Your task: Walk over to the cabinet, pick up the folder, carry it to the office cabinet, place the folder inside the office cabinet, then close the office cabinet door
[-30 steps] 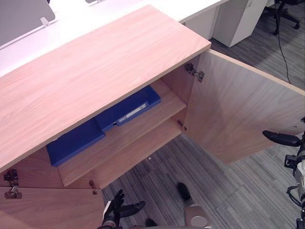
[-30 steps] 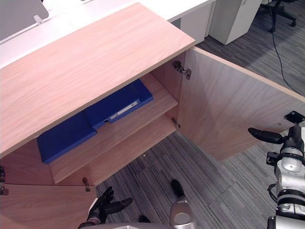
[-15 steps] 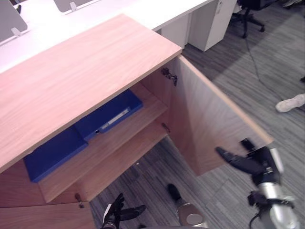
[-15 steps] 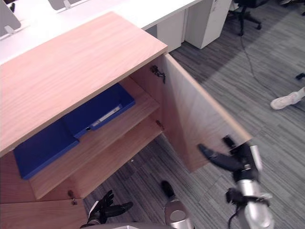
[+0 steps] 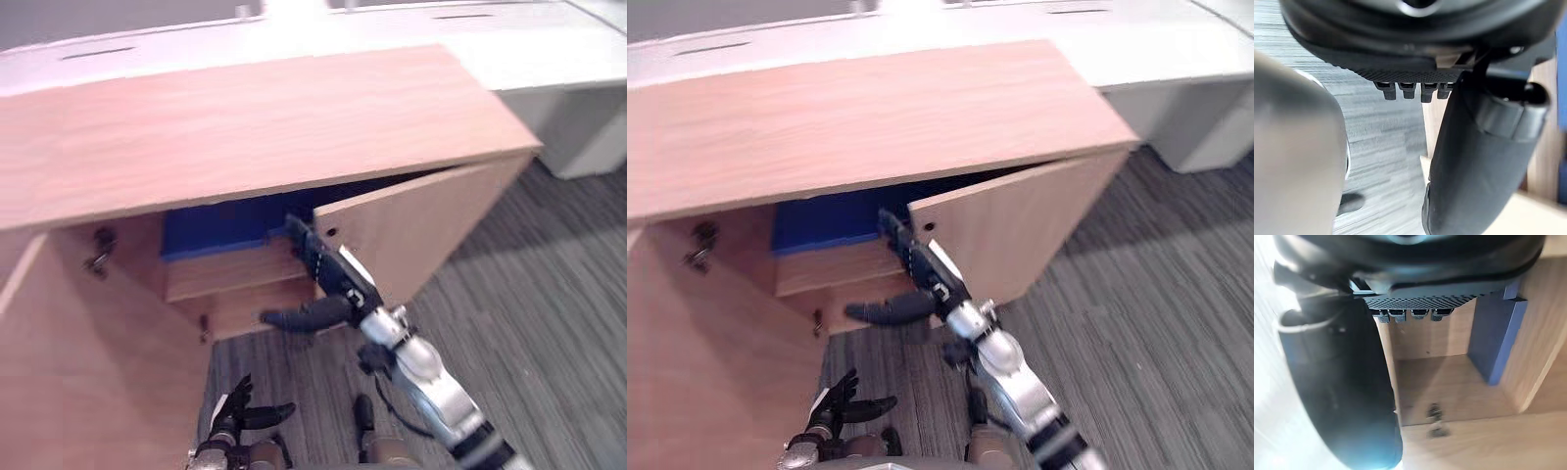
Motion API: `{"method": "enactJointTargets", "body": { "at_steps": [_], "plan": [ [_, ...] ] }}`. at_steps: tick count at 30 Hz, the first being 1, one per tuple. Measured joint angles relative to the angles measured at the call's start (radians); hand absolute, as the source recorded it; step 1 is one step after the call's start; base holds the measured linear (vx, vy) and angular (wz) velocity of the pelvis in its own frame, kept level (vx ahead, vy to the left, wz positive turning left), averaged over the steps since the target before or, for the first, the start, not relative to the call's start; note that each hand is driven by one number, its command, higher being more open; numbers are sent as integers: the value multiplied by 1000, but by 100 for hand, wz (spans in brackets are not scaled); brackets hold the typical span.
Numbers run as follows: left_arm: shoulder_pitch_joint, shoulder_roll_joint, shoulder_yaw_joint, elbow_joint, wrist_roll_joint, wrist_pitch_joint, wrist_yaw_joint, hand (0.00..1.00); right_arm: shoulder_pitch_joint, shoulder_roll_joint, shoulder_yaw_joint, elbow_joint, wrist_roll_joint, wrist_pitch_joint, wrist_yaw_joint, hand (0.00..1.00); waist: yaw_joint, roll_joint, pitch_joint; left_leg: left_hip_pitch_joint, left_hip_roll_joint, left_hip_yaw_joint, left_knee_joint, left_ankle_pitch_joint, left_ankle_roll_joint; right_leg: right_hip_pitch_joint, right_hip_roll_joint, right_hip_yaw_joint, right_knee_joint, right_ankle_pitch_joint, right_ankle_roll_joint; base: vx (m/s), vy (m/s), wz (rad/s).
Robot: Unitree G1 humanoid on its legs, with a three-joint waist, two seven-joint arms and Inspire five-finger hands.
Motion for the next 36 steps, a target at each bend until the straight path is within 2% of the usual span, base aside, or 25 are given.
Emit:
{"method": "enactJointTargets", "body": {
  "at_steps": [3, 7, 11, 14, 18, 24, 26, 29, 32, 34, 36],
  "plan": [
    [1, 1, 7, -24, -9, 2, 14, 100, -68, 23, -117, 177, -49, 10, -77, 100, 45, 0, 0, -7, -31, -81, -31, 29, 5, 26, -24, -84, 2, -21, 12, 37, 9, 93],
    [5, 7, 26, -33, -19, 7, 20, 100, -98, 35, -203, 324, -77, 20, -134, 100, 70, 0, 1, -7, -59, -142, -73, 61, 7, 41, -41, -148, 4, -26, 16, 49, 21, 59],
    [13, 9, 31, -43, -19, 8, 22, 100, -49, 47, -297, 353, -83, 33, -189, 100, 73, 0, 3, -5, -84, -219, -123, 101, 12, 64, -63, -229, 6, -31, 23, 20, 14, 58],
    [26, 10, 43, -60, -20, 8, 22, 100, 31, 46, -335, 353, -83, 32, -193, 100, 72, -6, 6, 7, -104, -267, -165, 131, 16, 84, -80, -274, 15, -46, 34, -9, 23, 58],
    [58, 24, 65, -58, -18, 9, 21, 100, 114, 45, -339, 409, -108, 33, -156, 100, 70, -19, 17, 42, -120, -287, -235, 173, 17, 91, -101, -292, 40, -86, 52, -36, 11, 20],
    [86, 24, 85, -29, -18, 11, 19, 100, 191, 45, -328, 562, -195, 38, -116, 100, 65, -21, 19, 84, -112, -311, -338, 227, 15, 91, -100, -310, 59, -108, 54, -32, -14, 11],
    [88, 15, 107, -36, -38, 12, 18, 100, 207, 72, -379, 630, -226, 46, -122, 100, 59, -21, 19, 89, -113, -333, -360, 243, 17, 98, -101, -336, 57, -110, 56, 21, -14, 34],
    [117, -14, 191, -124, -123, 13, 17, 100, 235, 122, -493, 711, -208, 63, -149, 100, 54, -24, 20, 99, -119, -371, -369, 250, 17, 127, -102, -376, 49, -113, 54, 36, -9, 35],
    [152, -14, 287, -293, -197, 13, 23, 100, 264, 125, -532, 725, -168, 74, -179, 100, 57, -23, 20, 100, -122, -388, -369, 251, 17, 138, -103, -395, 49, -117, 49, 14, 2, 20],
    [163, 3, 334, -404, -218, 12, 33, 100, 271, 126, -556, 735, -153, 74, -190, 100, 57, -23, 20, 102, -123, -400, -369, 253, 16, 147, -104, -407, 49, -121, 44, -19, -2, 17],
    [176, 39, 335, -448, -234, 23, 40, 100, 278, 125, -574, 745, -145, 74, -201, 100, 57, -23, 21, 102, -124, -406, -369, 255, 15, 149, -103, -411, 49, -125, 41, -35, -3, 13]
  ]
}}
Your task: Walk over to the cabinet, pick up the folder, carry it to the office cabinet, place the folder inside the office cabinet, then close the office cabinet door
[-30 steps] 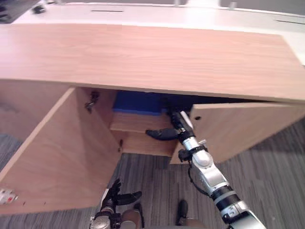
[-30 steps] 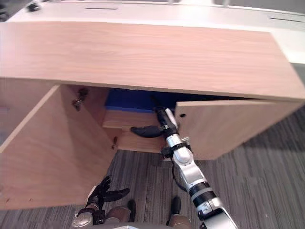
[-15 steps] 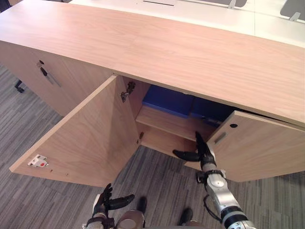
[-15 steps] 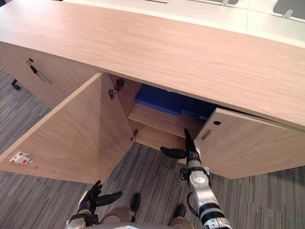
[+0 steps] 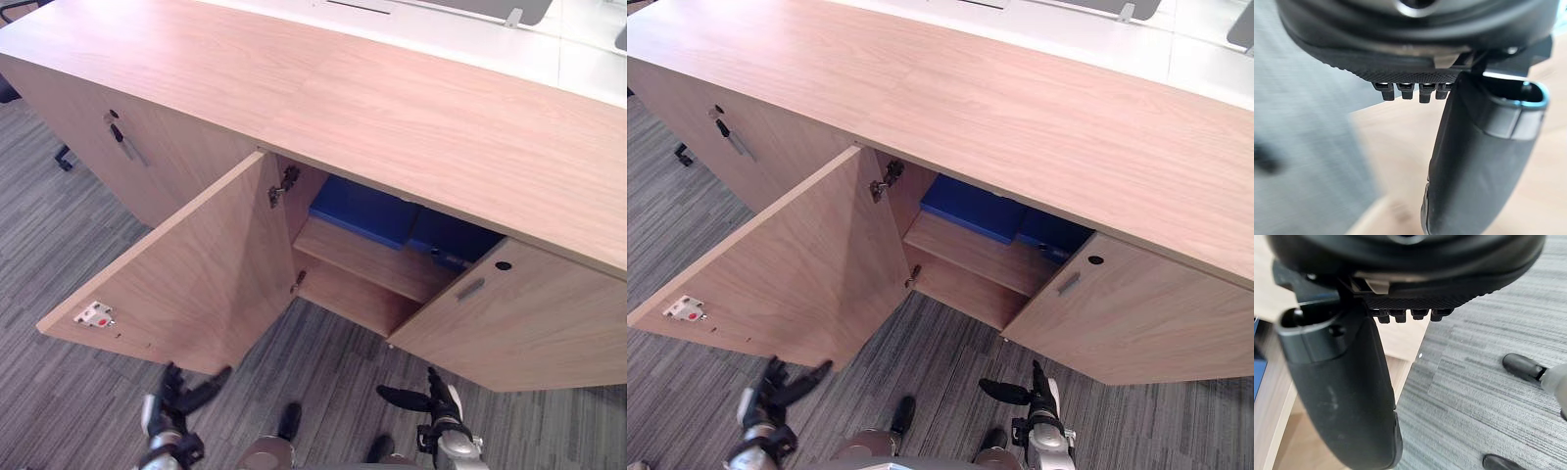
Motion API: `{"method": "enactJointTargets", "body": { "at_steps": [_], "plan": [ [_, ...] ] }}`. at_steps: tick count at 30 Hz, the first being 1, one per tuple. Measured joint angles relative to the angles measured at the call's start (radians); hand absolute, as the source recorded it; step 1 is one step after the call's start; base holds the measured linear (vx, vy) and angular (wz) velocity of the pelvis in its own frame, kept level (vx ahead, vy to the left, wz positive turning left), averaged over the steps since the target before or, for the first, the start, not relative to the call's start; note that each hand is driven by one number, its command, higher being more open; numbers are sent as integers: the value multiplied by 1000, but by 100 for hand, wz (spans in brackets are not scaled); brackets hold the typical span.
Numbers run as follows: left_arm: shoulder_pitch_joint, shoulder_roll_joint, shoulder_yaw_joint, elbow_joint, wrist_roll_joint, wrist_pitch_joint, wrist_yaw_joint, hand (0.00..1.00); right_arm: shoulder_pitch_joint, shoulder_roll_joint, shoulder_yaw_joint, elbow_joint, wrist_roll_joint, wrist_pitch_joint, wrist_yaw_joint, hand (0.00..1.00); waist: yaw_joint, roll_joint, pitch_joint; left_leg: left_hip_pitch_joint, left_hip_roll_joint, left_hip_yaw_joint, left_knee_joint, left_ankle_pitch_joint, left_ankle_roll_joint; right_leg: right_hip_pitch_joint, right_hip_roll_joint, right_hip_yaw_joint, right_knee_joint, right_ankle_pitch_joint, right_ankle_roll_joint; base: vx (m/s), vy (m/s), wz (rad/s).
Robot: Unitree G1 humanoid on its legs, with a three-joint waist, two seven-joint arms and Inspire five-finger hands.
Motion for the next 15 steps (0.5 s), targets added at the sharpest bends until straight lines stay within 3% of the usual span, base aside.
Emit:
{"method": "enactJointTargets", "body": {
  "at_steps": [5, 15],
  "plan": [
    [14, 45, 18, -155, -10, -2, 4, 100, 29, -1, -29, 18, 3, 8, -1, 100, 12, 2, 0, 1, 1, -22, -2, 7, -2, 11, 4, -15, 3, -18, -5, -39, -12, 14],
    [65, 62, 2, -189, -9, -2, 24, 100, 65, 0, -46, 29, 3, 22, 29, 100, 17, 4, -1, 22, 38, 56, -4, -12, -18, -4, 37, 72, 1, -22, -19, -7, -14, -21]
  ]
}}
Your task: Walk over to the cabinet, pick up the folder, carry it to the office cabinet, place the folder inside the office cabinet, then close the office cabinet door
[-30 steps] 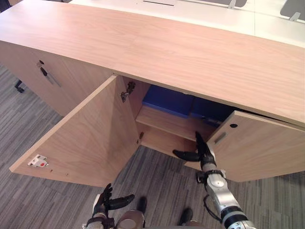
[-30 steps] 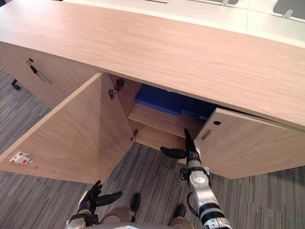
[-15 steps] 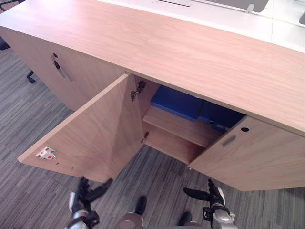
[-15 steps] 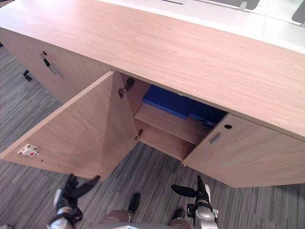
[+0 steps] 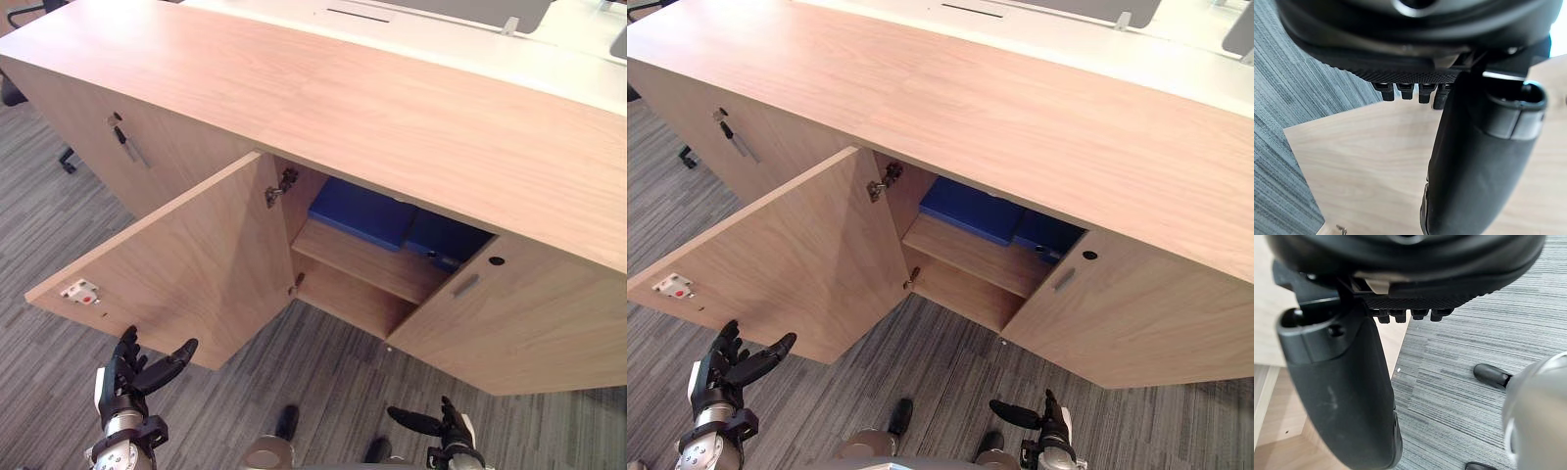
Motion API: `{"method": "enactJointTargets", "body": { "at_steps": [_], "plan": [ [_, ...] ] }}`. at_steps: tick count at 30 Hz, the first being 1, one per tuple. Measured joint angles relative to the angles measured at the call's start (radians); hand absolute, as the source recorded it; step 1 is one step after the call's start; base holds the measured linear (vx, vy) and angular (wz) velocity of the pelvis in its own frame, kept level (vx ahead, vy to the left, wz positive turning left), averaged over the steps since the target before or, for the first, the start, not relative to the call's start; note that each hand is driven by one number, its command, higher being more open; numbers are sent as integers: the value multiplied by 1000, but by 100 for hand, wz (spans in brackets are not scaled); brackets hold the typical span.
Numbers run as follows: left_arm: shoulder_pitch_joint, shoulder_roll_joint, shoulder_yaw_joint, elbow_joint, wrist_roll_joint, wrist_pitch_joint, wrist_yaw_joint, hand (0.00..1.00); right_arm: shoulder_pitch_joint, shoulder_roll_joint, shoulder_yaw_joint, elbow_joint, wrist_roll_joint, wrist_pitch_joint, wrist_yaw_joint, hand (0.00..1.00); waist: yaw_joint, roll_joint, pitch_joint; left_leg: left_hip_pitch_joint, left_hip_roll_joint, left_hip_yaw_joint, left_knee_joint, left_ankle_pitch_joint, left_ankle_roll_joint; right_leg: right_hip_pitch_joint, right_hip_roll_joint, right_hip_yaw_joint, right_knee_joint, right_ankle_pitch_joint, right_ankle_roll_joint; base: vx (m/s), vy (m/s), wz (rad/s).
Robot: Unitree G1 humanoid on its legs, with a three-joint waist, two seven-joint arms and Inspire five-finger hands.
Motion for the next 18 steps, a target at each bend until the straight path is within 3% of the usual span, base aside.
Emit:
{"method": "enactJointTargets", "body": {
  "at_steps": [9, 18],
  "plan": [
    [47, -94, -28, -56, 6, -13, -26, 100, 11, 1, -43, 0, 0, 17, 5, 100, -8, 9, -25, 23, 22, 53, -1, -9, -7, -8, 17, 49, 4, 2, -12, -12, -11, -18],
    [41, -138, 20, -55, 0, -13, -19, 100, 17, 35, -63, 0, 0, 23, -2, 100, -2, 8, -32, 35, 11, -14, -2, 0, -4, 39, 10, -20, 6, -10, -5, -27, -22, 22]
  ]
}}
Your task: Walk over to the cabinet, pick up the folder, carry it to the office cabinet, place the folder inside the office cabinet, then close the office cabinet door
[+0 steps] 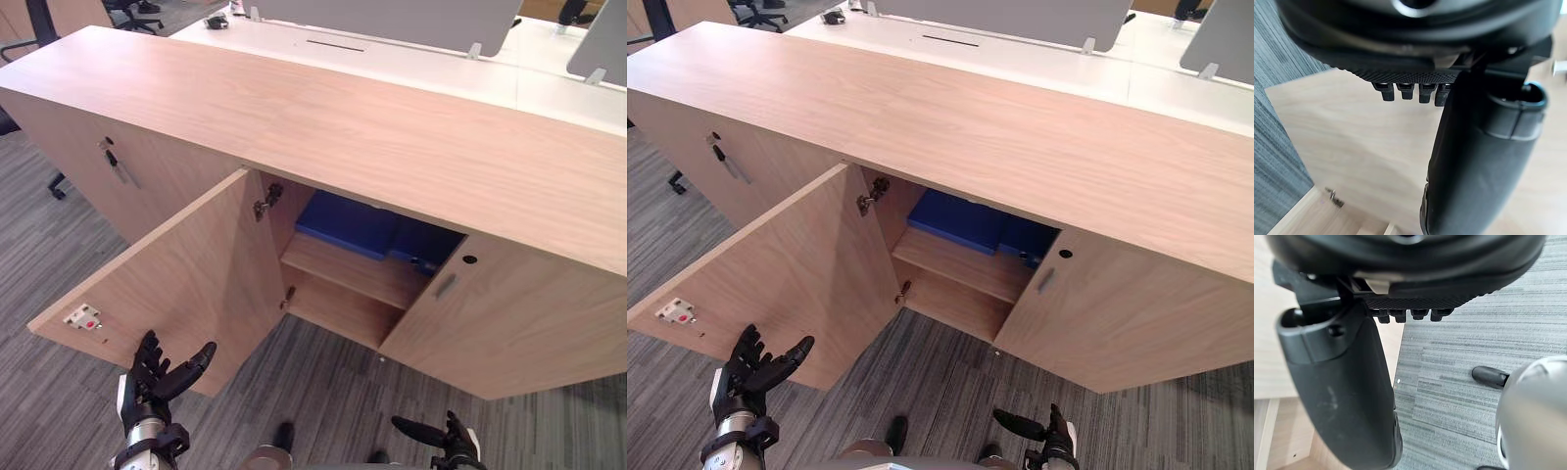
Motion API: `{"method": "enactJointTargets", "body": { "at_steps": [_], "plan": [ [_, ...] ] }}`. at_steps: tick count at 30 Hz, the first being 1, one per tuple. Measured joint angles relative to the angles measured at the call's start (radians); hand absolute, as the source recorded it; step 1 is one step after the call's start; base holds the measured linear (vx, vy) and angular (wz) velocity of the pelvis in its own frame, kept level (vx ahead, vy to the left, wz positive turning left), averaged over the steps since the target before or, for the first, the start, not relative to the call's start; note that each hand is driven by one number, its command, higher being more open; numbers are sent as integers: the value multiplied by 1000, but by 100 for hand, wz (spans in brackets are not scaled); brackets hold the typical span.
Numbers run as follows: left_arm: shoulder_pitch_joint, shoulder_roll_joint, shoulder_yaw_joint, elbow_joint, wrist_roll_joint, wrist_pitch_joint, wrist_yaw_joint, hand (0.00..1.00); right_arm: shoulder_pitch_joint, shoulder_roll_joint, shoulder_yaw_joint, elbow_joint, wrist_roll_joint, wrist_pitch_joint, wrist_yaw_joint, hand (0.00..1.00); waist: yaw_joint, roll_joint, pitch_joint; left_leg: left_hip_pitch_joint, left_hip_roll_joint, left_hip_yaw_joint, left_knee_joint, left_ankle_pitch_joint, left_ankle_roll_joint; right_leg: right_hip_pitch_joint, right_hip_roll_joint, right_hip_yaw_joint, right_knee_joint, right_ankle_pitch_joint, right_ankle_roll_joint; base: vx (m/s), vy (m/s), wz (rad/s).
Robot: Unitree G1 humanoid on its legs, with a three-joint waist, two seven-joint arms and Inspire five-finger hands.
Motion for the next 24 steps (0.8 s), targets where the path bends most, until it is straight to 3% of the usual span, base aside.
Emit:
{"method": "enactJointTargets", "body": {
  "at_steps": [16, 24],
  "plan": [
    [-1, -67, 151, 0, -87, 2, 65, 100, -17, 6, 1, -35, -1, 15, -9, 100, 22, -1, -5, 1, -5, -23, 0, 2, 0, 13, -4, -25, 6, -10, 0, 7, -9, 5],
    [-24, 15, 236, -99, -66, -9, 101, 100, 18, 2, 1, -35, -1, 20, -7, 100, 24, 8, -17, 0, -5, -25, 0, 2, 0, 14, -4, -27, 7, -12, -2, 0, 0, 0]
  ]
}}
